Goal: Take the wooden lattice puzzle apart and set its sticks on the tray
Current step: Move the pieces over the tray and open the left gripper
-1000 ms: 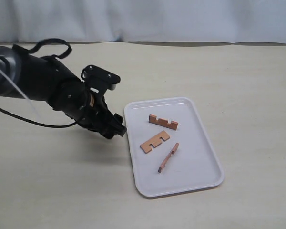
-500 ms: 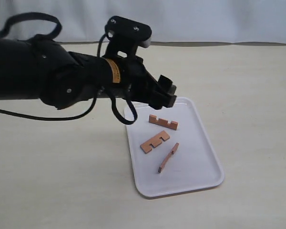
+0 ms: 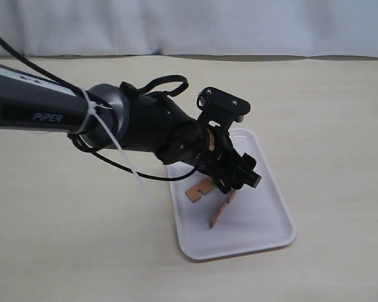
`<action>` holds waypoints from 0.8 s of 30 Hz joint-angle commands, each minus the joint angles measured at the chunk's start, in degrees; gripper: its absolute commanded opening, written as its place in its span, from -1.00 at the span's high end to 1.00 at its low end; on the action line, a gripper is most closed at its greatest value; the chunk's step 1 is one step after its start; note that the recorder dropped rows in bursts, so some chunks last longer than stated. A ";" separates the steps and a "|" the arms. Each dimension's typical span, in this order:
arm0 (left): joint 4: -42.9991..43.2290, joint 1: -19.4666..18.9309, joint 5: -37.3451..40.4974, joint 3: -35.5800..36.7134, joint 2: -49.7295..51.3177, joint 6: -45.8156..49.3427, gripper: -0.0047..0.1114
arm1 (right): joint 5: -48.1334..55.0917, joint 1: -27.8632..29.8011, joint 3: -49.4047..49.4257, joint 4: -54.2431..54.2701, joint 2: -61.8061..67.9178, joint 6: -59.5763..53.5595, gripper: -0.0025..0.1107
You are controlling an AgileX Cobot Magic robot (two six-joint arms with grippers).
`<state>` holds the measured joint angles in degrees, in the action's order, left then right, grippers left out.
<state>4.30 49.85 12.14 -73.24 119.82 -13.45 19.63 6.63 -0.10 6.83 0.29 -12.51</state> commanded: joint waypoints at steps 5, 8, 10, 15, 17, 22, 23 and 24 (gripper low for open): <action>-0.69 0.34 3.29 -2.98 -0.17 -0.49 -0.55 | -0.05 -0.12 0.10 -0.10 -0.29 -0.08 0.88; -0.69 0.34 4.75 -2.98 -2.15 -0.38 -0.73 | -0.05 -0.12 0.10 -0.10 -0.29 -0.08 0.88; -0.48 0.34 6.06 -2.98 -3.30 -0.38 -0.76 | -0.05 -0.12 0.10 -0.10 -0.29 -0.08 0.88; -0.50 0.34 10.22 -2.98 -5.96 2.23 -0.75 | -0.05 -0.12 0.10 -0.10 -0.29 -0.08 0.88; 0.07 0.34 12.57 -2.98 -7.64 2.68 -0.73 | -0.05 -0.12 0.10 -0.10 -0.29 -0.08 0.88; 3.23 0.20 20.27 -2.98 -13.55 2.73 -0.31 | -0.05 -0.12 0.10 -0.10 -0.29 -0.08 0.88; 4.31 0.20 22.06 -2.98 -14.59 2.73 -0.17 | -0.05 -0.12 0.10 -0.10 -0.29 -0.08 0.88; 6.21 0.20 25.54 -2.98 -16.07 2.73 0.11 | -0.05 -0.12 0.10 -0.10 -0.29 -0.08 0.88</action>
<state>7.48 49.97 31.97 -75.69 107.01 -11.07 19.63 6.63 -0.10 6.83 0.29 -12.51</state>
